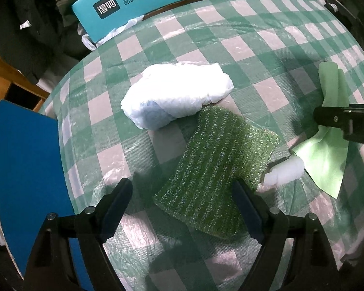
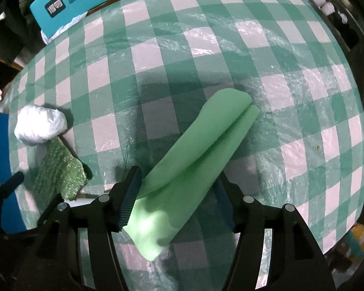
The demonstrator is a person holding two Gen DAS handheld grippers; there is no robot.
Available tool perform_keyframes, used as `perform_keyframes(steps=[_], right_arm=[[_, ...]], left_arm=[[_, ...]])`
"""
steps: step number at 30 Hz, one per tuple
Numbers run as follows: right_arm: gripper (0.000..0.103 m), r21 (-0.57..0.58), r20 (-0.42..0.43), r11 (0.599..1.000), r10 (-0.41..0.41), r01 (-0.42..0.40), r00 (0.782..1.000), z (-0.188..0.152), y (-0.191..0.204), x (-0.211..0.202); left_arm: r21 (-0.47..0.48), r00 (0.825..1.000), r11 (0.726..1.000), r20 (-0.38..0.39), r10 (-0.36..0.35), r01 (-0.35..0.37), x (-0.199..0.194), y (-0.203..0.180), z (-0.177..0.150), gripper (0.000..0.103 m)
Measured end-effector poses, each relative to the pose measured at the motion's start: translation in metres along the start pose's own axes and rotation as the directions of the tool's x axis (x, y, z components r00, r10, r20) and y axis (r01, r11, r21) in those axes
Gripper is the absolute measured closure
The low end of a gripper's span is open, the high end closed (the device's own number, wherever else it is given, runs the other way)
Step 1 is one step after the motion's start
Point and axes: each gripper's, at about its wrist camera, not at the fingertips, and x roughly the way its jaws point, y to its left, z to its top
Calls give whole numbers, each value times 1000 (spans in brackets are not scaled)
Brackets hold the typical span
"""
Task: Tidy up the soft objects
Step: 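Grasp the green mesh pad with the left tool while the right tool lifts the foam strip, then carry the green mesh pad and foam strip with both tools over the box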
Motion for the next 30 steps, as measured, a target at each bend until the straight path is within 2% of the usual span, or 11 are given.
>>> perform_keyframes(steps=[6, 8, 10, 11, 12, 15, 21, 30], right_arm=[[42, -76, 21, 994, -77, 78, 997, -7, 14, 4], [47, -101, 31, 989, -108, 111, 994, -10, 19, 4], [57, -111, 35, 988, -104, 107, 994, -12, 22, 4], [61, -116, 35, 987, -103, 107, 994, -13, 23, 4], [69, -126, 37, 986, -102, 106, 994, -13, 25, 3], [90, -138, 37, 985, -99, 103, 994, -15, 27, 1], [96, -137, 29, 989, -50, 54, 998, -17, 23, -2], [97, -164, 75, 986, 2, 10, 997, -16, 25, -32]], left_arm=[[14, 999, 999, 15, -38, 38, -4, -5, -3, 47], [21, 999, 999, 16, -51, 51, -5, -7, -4, 56], [32, 999, 998, 19, -51, 50, -6, -9, -5, 63], [36, 998, 998, 19, -53, 53, -7, -10, -5, 70], [39, 998, 998, 19, -57, 56, -7, -10, -5, 76], [37, 998, 997, 21, -62, 62, -8, -10, -7, 87], [-5, 996, 996, 24, -88, 88, -11, 3, -8, 95], [-38, 990, 992, 74, -118, 121, -35, 16, -13, 95]])
